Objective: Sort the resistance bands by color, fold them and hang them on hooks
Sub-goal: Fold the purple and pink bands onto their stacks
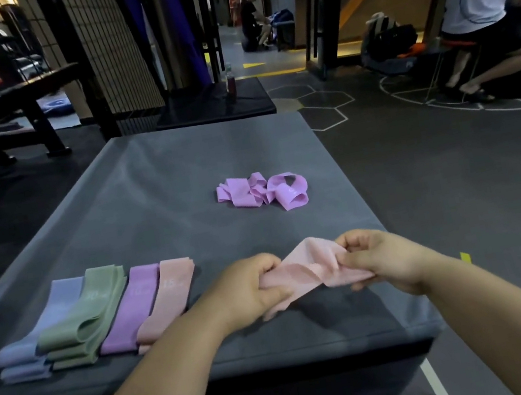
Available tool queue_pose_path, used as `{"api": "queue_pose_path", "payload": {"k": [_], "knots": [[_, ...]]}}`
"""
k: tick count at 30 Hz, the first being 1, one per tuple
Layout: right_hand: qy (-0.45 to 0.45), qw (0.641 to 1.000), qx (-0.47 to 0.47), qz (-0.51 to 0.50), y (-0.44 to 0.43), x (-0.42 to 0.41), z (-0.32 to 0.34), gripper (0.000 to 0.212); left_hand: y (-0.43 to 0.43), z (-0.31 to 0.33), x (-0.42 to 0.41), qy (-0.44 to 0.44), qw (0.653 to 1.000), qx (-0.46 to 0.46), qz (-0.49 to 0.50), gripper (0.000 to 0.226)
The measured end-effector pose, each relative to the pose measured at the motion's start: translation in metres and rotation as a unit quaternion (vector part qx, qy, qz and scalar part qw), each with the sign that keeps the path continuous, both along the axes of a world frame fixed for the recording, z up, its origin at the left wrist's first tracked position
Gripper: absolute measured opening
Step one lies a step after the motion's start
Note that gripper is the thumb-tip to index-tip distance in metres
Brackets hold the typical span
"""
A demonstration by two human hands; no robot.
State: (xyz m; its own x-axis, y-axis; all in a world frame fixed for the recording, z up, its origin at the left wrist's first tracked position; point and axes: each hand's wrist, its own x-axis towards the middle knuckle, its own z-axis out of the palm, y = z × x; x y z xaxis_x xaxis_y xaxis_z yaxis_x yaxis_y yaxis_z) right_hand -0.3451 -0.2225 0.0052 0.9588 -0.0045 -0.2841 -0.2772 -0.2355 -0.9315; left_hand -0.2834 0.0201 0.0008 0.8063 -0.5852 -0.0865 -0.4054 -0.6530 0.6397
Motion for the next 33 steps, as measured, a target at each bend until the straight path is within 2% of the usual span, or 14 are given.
{"api": "queue_pose_path", "payload": {"k": [5,9,13,15,17,21,25,33], "knots": [[0.045,0.996,0.047,-0.063,-0.004,0.003,0.004,0.015,0.007,0.01,0.0,0.016,1.0,-0.005,0.021,0.007],[0.084,0.988,0.077,-0.102,0.0,0.006,0.003,0.017,0.007,0.012,0.0,0.012,0.999,0.045,0.022,0.008],[0.134,0.949,0.254,-0.132,-0.003,0.007,0.007,0.01,0.006,0.01,0.004,-0.016,0.996,0.065,0.058,0.008],[0.138,0.928,0.323,-0.121,-0.008,0.007,0.008,0.024,0.006,0.008,0.005,-0.008,0.996,0.067,0.057,0.001],[0.125,0.923,0.345,-0.116,-0.014,0.006,0.008,0.036,0.007,0.007,0.006,0.009,0.997,0.057,0.052,0.004],[0.101,0.932,0.327,-0.122,-0.02,0.005,0.002,0.036,0.008,0.005,0.009,0.042,0.998,0.024,0.043,0.013],[0.083,0.957,0.238,-0.144,-0.021,0.01,-0.008,0.025,0.006,0.005,0.007,0.056,0.998,-0.001,0.026,0.009],[0.102,0.977,0.052,-0.18,-0.016,0.016,-0.015,0.017,0.005,0.006,0.003,0.076,0.996,-0.037,0.003,0.012]]}}
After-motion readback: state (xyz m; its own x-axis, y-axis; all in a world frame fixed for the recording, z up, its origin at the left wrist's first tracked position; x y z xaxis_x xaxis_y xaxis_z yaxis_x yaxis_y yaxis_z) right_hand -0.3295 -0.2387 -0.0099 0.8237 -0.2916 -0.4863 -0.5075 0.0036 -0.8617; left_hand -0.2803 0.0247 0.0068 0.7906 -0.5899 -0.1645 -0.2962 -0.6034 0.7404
